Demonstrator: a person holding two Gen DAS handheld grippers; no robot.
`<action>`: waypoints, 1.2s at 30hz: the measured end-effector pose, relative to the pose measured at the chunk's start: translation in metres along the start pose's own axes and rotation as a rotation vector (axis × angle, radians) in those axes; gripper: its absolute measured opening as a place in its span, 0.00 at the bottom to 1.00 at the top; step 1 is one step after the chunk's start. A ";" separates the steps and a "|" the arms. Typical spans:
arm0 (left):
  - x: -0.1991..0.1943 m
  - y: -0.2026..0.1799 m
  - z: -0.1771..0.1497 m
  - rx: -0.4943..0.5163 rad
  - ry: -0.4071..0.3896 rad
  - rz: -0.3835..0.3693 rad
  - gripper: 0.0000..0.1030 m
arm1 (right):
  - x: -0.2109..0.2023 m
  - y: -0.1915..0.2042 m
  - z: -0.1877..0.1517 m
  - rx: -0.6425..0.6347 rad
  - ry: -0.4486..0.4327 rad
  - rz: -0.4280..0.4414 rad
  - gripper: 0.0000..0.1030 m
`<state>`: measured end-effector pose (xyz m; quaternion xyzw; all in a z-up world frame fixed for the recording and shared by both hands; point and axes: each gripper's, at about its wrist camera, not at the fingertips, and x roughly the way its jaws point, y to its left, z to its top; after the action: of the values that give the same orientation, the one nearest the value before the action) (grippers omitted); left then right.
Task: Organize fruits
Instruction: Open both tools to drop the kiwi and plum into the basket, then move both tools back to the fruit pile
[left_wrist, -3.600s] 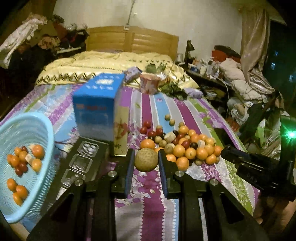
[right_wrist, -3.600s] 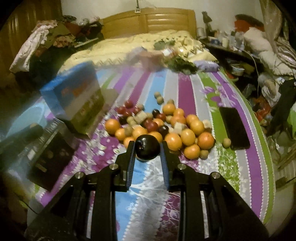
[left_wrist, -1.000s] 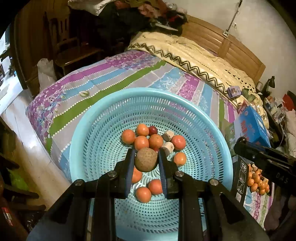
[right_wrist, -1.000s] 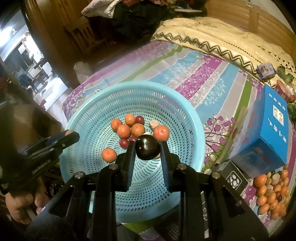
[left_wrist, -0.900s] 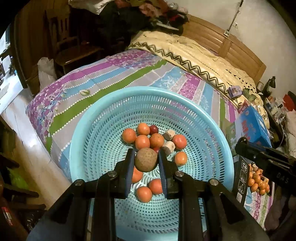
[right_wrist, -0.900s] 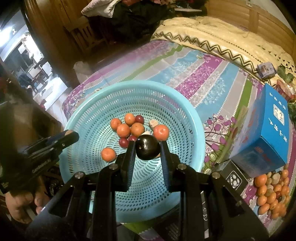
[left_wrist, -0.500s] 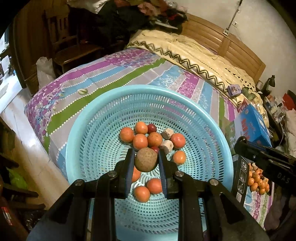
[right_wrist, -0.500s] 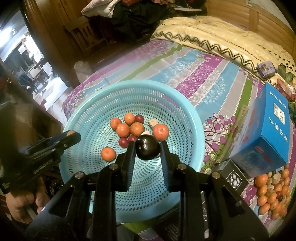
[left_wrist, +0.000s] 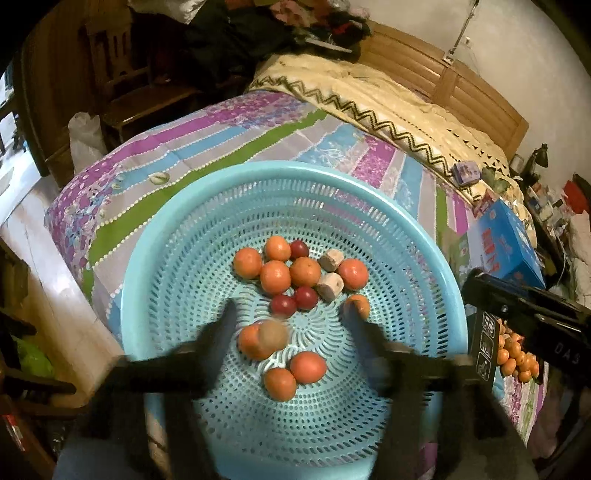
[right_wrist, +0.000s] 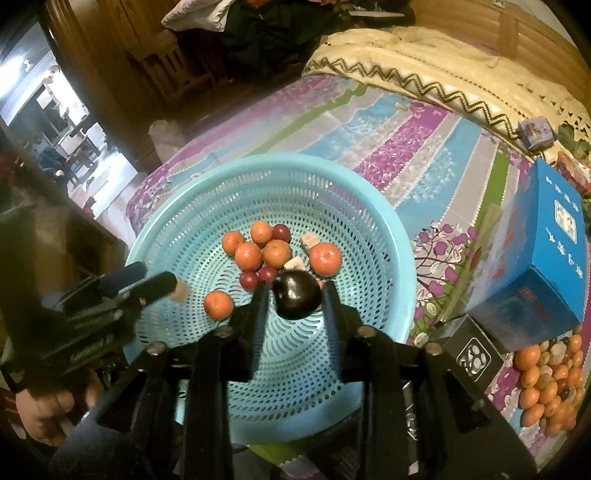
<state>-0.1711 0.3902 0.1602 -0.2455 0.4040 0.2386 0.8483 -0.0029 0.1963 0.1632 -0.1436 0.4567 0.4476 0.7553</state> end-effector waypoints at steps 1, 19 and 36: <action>-0.002 -0.001 -0.002 -0.002 -0.019 0.012 0.77 | 0.000 0.000 -0.001 0.001 -0.010 -0.005 0.56; 0.007 -0.001 -0.002 -0.011 0.003 0.007 0.80 | -0.003 -0.004 -0.002 0.002 -0.025 0.020 0.62; 0.003 -0.039 -0.024 -0.011 -0.046 -0.055 0.82 | -0.094 -0.063 -0.099 0.088 -0.331 -0.247 0.76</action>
<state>-0.1594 0.3459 0.1529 -0.2557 0.3759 0.2229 0.8623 -0.0246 0.0481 0.1741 -0.0898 0.3244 0.3489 0.8746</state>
